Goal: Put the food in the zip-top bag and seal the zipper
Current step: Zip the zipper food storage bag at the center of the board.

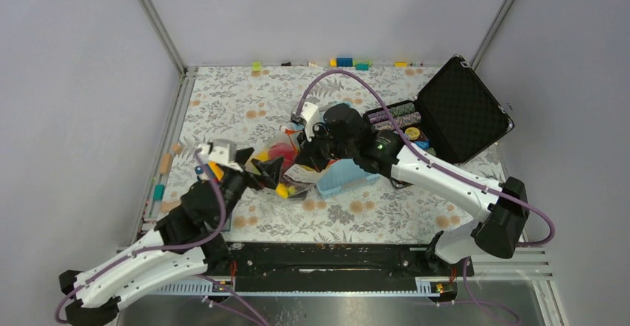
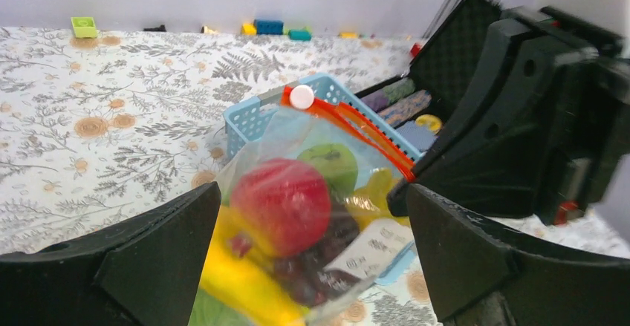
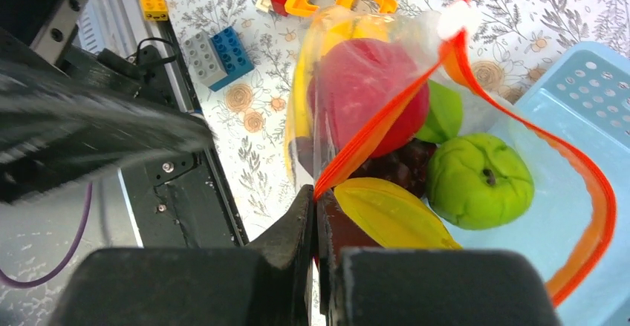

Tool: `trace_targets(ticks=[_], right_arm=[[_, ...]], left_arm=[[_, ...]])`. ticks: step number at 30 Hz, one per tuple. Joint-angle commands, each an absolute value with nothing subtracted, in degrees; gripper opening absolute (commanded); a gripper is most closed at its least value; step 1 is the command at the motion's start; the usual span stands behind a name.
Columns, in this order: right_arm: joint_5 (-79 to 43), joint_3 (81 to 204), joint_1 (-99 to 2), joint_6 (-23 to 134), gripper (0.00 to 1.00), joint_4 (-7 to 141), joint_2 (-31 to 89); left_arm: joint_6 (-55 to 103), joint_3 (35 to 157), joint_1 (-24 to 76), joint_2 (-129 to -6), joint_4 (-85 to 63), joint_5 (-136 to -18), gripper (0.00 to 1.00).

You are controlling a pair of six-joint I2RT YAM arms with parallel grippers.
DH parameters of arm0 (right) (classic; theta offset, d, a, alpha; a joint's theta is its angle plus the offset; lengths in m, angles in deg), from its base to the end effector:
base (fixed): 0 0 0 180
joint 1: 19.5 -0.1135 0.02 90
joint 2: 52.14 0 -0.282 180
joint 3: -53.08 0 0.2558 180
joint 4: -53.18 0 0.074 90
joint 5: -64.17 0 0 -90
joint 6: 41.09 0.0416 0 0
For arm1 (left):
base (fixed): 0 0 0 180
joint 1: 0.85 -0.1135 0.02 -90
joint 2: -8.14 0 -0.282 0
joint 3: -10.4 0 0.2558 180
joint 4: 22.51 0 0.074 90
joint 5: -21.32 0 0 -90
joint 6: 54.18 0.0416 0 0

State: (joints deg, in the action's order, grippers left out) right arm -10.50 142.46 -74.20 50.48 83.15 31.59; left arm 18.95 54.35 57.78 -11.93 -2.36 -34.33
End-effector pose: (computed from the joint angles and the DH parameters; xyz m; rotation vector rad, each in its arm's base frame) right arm 0.1920 0.2902 0.3720 -1.0950 1.7848 0.8825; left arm 0.0706 -0.0707 0.3209 0.0708 1.5457 -0.6011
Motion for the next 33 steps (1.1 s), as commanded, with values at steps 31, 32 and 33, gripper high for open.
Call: trace_targets(ticks=[31,32,33], right_arm=[[-14.3,143.8,-73.1,46.2,0.00,87.7,29.6],[-14.2,143.8,-73.0,46.3,0.00,87.6,29.5],[-14.1,143.7,-73.1,46.4,0.00,87.6,29.4]], left_arm=[[9.2,53.7,2.8,-42.2,-28.7,-126.0,0.99],[9.1,54.0,2.8,-43.1,-28.9,-126.8,0.98],[9.3,54.4,2.8,-44.0,-28.6,-126.7,0.97]])
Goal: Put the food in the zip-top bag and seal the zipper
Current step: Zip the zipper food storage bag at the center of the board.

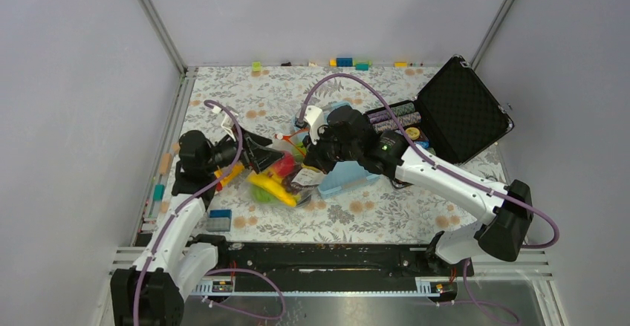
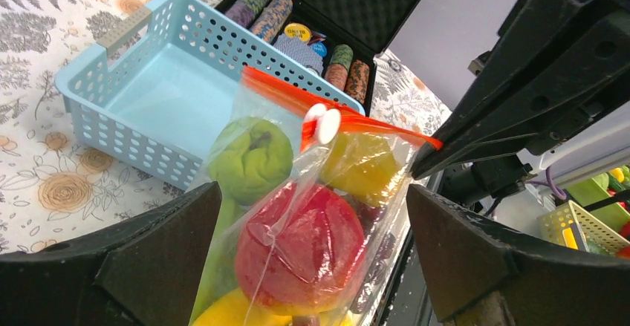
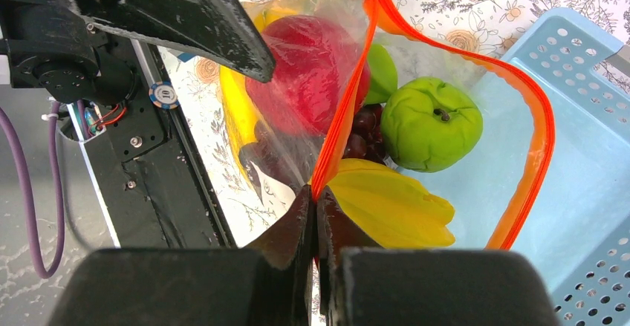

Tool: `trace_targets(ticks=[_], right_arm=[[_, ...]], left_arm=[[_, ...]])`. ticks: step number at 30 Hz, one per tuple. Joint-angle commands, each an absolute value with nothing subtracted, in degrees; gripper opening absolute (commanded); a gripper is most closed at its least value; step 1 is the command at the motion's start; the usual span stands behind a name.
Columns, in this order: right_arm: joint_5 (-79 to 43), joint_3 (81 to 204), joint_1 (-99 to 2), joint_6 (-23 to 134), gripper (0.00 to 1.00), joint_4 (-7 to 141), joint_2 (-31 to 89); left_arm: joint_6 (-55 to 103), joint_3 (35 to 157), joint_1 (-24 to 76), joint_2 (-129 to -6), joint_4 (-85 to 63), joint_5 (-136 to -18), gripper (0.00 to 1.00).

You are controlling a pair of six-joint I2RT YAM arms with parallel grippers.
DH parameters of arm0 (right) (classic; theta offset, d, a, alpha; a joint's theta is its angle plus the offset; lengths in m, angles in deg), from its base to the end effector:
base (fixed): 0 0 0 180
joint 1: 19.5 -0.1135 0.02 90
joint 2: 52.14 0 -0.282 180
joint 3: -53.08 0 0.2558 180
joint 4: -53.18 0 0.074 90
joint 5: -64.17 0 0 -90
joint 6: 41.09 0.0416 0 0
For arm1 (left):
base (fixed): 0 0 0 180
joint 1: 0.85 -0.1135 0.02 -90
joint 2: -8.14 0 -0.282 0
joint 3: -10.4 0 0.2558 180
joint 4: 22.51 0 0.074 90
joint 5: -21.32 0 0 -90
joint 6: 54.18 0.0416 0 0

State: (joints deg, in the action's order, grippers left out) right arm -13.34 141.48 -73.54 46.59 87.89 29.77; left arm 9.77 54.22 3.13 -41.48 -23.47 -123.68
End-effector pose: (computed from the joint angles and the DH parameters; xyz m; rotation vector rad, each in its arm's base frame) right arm 0.1897 0.2768 0.3674 -1.1339 1.8199 0.7690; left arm 0.1865 -0.0471 0.2942 0.4409 1.7012 -1.1745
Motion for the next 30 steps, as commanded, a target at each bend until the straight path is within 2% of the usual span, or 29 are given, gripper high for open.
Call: trace_targets(ticks=[1,9,15,28,30], right_arm=[[-14.0,143.6,-73.1,46.5,0.00,87.4,29.3],[-12.8,143.3,-73.1,46.9,0.00,86.4,29.6],[-13.0,144.4,-73.1,47.0,0.00,86.5,30.3],[-15.3,144.5,-73.0,47.0,0.00,86.5,31.4],[-15.8,144.3,-73.1,46.5,0.00,87.2,31.3]], left_arm=[[9.5,54.7,2.9,-44.7,-28.5,-126.6,0.95],[8.8,55.2,3.6,-47.9,-33.6,-127.6,0.89],[12.8,55.8,5.6,-49.0,-29.3,-127.1,0.78],[13.2,54.5,6.0,-46.9,-28.6,-125.6,0.26],[13.3,54.4,5.9,-46.2,-28.6,-125.6,0.22]])
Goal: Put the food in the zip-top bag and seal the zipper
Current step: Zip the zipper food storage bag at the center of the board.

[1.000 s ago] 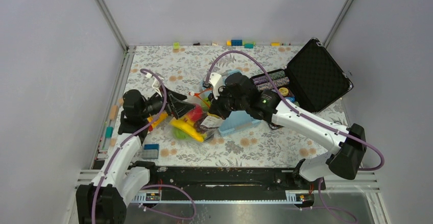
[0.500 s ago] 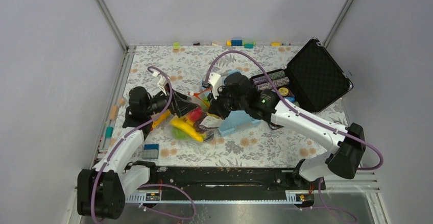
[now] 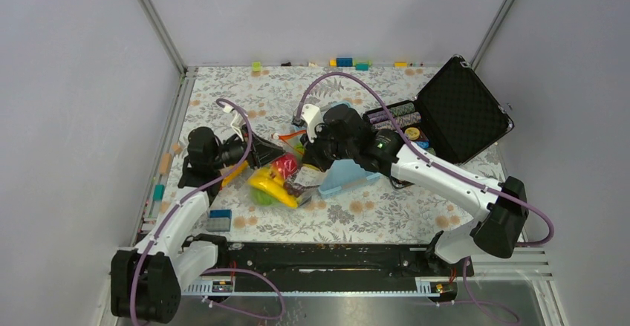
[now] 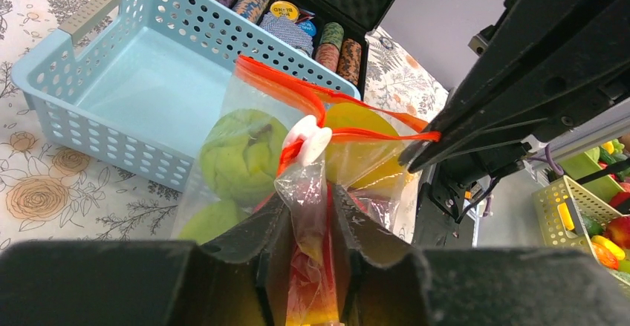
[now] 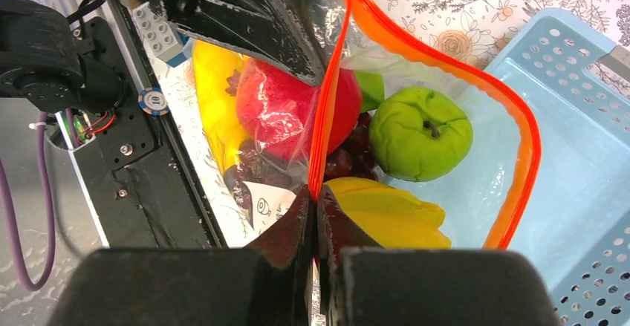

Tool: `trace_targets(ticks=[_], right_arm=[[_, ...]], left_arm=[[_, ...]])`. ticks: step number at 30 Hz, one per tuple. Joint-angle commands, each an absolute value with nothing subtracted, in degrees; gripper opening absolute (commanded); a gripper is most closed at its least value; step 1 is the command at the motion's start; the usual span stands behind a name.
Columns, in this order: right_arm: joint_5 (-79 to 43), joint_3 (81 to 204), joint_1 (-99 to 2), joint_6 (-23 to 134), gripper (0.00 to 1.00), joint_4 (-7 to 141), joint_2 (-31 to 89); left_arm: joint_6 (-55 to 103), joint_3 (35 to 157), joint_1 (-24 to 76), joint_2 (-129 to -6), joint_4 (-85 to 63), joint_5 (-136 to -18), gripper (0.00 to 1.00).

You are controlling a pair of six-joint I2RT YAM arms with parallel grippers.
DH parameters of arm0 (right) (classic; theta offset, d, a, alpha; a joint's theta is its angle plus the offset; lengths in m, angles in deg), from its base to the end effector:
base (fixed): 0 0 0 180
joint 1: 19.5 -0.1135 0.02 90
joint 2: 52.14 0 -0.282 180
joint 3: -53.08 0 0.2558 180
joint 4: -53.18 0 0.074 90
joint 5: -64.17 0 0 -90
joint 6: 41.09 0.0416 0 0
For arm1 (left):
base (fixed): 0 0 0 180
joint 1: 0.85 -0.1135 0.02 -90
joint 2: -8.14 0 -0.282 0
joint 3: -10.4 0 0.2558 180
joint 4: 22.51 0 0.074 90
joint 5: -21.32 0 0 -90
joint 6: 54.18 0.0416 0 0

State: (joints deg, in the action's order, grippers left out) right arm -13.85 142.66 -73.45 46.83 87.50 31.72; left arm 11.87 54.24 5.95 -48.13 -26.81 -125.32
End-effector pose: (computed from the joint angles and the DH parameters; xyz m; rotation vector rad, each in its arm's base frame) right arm 0.1961 0.2841 0.3645 -1.1260 1.8318 0.7598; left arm 0.2035 -0.0593 0.2793 0.5122 1.7319 -1.2264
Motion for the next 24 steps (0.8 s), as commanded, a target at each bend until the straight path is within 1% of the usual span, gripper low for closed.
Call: trace_targets(ticks=[1,5,10,11,16,21,24], right_arm=[[-16.2,144.3,-73.0,46.5,0.00,87.7,31.3],[-17.1,145.0,-73.1,46.0,0.00,89.7,31.8],[-17.0,145.6,-73.1,45.2,0.08,90.1,31.3],[-16.8,145.7,-73.1,44.9,0.12,90.1,31.1],[-11.0,146.9,-73.1,38.4,0.42,91.2,29.0],[-2.6,149.6,-73.1,27.9,0.62,91.5,29.1],[1.2,152.5,-73.4,25.2,0.68,91.4,31.0]], left_arm=[[13.3,54.4,6.0,-45.7,-28.6,-125.9,0.21],[12.8,53.5,6.0,-43.6,-29.6,-127.1,0.00],[12.9,51.1,6.0,-40.3,-32.8,-128.7,0.00],[12.9,50.7,6.1,-39.6,-33.6,-128.9,0.00],[13.5,49.6,6.6,-37.1,-34.6,-130.5,0.00],[14.1,48.6,7.1,-34.7,-35.1,-130.6,0.00],[14.5,48.4,7.2,-33.5,-34.4,-130.8,0.00]])
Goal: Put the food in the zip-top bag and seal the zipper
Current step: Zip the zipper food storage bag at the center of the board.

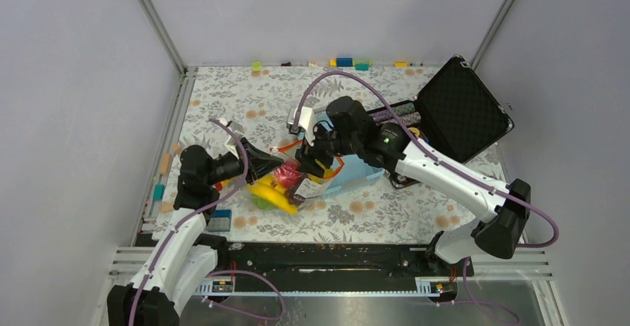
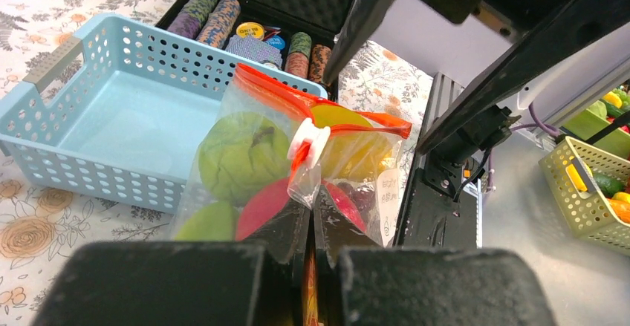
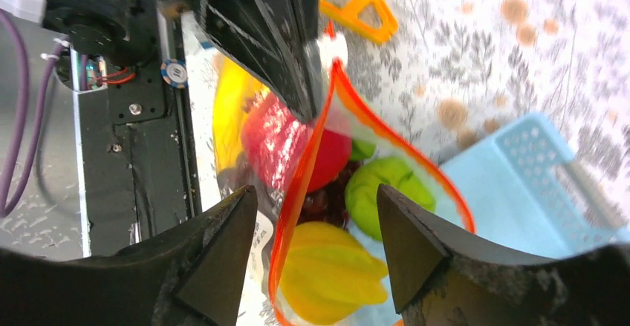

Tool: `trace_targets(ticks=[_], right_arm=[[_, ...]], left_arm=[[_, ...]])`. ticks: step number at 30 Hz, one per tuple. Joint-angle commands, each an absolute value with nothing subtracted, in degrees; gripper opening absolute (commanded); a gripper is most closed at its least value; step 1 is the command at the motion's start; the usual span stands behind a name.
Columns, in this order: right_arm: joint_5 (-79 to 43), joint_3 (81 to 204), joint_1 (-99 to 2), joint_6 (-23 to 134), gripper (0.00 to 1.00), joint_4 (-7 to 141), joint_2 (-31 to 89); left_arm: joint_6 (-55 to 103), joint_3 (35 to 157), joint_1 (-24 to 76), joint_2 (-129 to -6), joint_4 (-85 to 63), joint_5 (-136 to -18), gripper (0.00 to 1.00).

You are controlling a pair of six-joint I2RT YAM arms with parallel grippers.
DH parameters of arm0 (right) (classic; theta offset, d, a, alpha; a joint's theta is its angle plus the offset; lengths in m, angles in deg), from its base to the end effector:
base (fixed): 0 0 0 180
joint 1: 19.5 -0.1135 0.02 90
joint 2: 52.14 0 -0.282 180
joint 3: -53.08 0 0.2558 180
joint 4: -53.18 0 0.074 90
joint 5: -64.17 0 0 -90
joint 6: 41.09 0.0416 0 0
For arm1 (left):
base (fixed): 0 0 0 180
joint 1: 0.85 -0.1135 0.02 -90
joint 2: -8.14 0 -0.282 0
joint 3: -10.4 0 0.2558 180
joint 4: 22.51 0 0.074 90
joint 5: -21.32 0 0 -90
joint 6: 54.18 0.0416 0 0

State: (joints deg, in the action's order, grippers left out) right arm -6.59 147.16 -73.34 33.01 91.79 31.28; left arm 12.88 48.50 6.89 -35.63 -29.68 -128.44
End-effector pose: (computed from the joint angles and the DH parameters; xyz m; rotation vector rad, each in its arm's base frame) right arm 0.1890 0.2819 0.3879 -1.3790 1.6038 0.7487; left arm 0.1595 -0.0579 0.2858 0.6599 1.5597 -1.2044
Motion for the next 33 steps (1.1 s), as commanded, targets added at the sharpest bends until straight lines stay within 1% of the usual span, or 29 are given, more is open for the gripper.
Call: trace_targets(ticks=[1,7,16,21,24,26,27,33], right_arm=[[1.6,153.7,-73.4,25.1,0.69,91.3,31.8],[3.1,159.6,-73.6,25.8,0.71,91.5,36.9],[4.7,165.9,-74.0,26.0,0.70,93.9,43.8],[5.8,167.6,-74.0,26.5,0.64,95.3,45.4],[6.2,168.1,-74.0,27.1,0.56,95.8,45.7],[6.8,168.8,-74.0,27.8,0.48,96.4,46.2],[7.1,169.0,-74.0,28.1,0.46,96.6,46.4],[6.6,171.1,-74.0,29.7,0.47,97.8,48.1]], left_arm=[[14.6,48.4,7.1,-33.2,-34.2,-130.7,0.00],[14.7,48.5,7.2,-32.8,-33.6,-130.6,0.00],[14.7,48.3,7.3,-31.7,-33.3,-130.2,0.00],[15.0,48.1,7.3,-31.3,-33.0,-130.4,0.00],[15.3,48.0,7.3,-30.9,-32.9,-130.4,0.00],[15.4,47.8,7.3,-30.4,-32.8,-130.3,0.00],[15.5,47.7,7.3,-30.2,-32.8,-130.2,0.00],[15.7,47.5,7.3,-29.5,-32.4,-129.9,0.00]])
